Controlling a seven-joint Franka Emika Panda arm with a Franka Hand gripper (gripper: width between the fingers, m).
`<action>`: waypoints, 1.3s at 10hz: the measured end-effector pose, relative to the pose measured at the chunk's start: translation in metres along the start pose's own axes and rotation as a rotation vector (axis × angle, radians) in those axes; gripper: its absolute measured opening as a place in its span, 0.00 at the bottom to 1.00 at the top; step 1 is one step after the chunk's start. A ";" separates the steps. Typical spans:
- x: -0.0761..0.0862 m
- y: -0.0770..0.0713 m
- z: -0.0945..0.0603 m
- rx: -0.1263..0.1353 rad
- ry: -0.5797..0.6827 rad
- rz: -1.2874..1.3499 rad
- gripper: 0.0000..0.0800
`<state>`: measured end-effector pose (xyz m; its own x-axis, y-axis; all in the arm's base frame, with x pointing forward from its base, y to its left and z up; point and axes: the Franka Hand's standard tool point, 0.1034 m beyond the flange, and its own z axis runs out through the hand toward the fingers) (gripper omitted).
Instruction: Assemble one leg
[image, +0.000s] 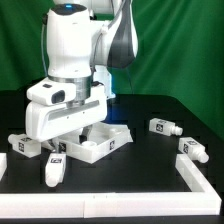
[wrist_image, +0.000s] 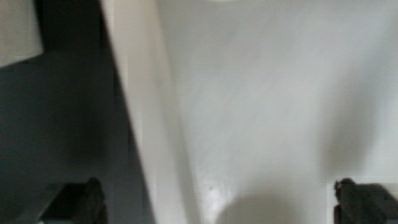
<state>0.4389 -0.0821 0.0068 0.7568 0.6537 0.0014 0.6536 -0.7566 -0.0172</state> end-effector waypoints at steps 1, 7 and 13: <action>0.000 0.000 0.000 0.000 0.000 0.001 0.81; 0.000 0.000 0.000 0.001 -0.001 0.002 0.11; 0.014 -0.008 -0.015 0.045 -0.025 0.234 0.07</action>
Offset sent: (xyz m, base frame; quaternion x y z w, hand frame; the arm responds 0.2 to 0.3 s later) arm 0.0000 0.0000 0.0000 0.0000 0.0000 0.0000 1.0000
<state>0.4445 -0.0674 0.0218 0.8866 0.4613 -0.0323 0.4591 -0.8864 -0.0588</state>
